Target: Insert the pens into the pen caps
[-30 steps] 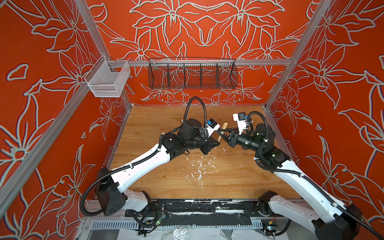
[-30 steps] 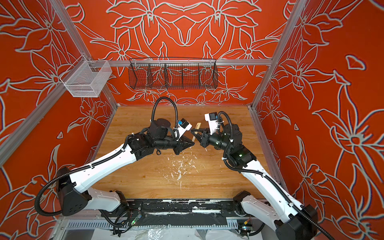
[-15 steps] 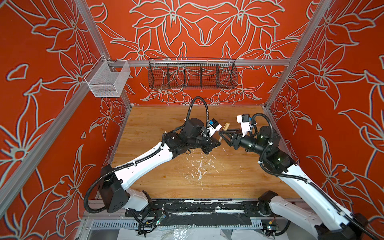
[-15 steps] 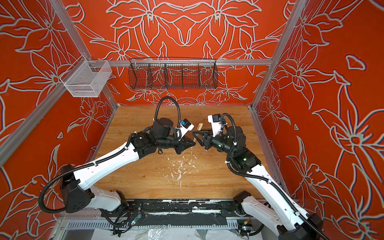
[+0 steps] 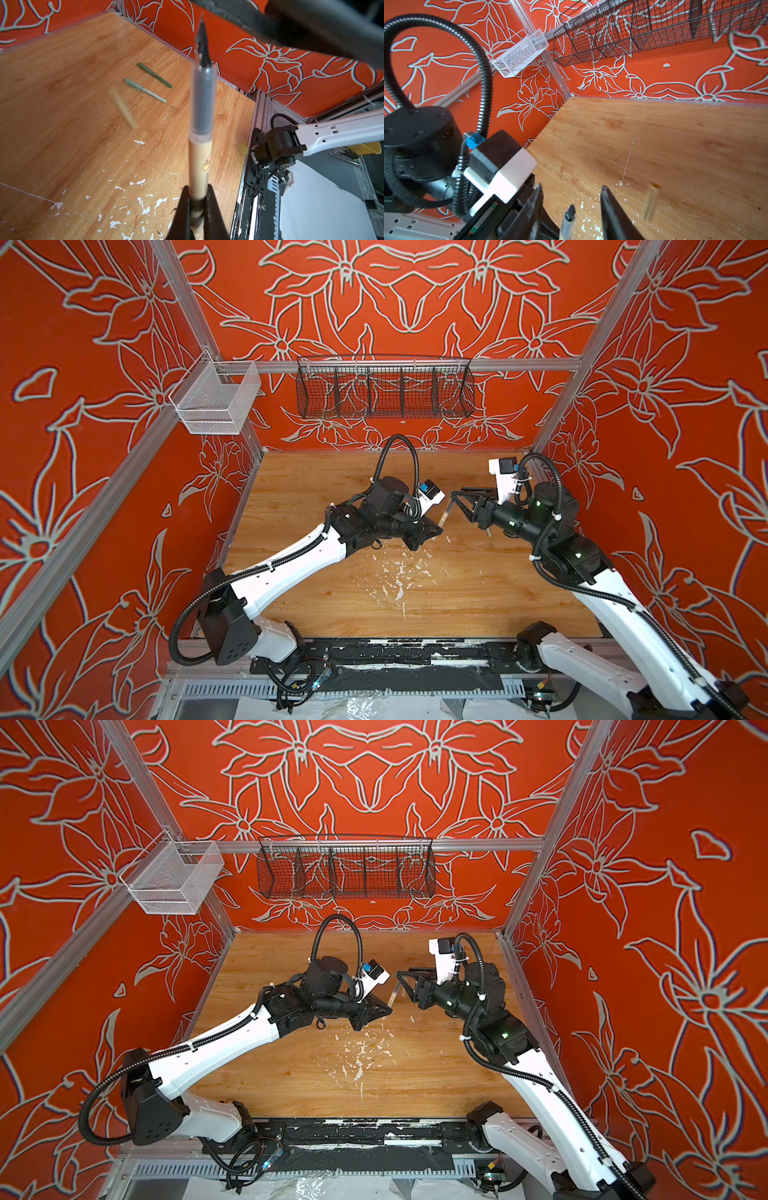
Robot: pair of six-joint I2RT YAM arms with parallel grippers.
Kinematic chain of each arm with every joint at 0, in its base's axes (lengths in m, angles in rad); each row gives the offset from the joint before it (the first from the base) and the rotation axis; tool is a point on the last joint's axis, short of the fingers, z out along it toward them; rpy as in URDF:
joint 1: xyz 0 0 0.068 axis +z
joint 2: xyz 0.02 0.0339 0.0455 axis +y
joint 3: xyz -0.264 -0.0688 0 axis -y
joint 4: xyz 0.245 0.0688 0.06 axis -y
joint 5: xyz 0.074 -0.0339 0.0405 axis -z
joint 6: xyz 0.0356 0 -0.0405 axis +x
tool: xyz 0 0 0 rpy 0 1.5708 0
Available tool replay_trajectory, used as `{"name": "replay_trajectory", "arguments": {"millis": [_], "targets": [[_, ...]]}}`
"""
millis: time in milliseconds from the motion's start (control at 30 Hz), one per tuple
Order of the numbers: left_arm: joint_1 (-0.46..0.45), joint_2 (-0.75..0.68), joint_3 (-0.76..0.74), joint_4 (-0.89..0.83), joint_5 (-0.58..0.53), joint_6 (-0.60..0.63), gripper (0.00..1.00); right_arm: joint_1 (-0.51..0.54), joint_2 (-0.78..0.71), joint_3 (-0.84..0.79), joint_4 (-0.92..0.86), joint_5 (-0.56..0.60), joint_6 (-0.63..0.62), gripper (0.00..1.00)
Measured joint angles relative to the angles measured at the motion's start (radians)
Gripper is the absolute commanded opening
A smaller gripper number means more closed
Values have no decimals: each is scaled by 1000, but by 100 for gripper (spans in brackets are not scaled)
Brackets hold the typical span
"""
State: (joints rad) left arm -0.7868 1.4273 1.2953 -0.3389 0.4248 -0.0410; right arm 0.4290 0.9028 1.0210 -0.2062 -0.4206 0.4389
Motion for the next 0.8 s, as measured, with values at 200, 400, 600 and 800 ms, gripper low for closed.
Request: {"name": "replay_trajectory", "arguments": {"millis": [200, 400, 600, 800], "targets": [[0, -11, -3, -1, -9, 0, 0, -2, -26, -1, -21, 14, 22, 44], [0, -61, -25, -34, -64, 1, 0, -9, -19, 63, -190, 207, 12, 46], [4, -163, -90, -116, -187, 2, 0, -11, 116, 93, -270, 299, -36, 46], [84, -319, -146, -226, -303, -31, 0, 19, 454, 159, -287, 253, -125, 47]]}}
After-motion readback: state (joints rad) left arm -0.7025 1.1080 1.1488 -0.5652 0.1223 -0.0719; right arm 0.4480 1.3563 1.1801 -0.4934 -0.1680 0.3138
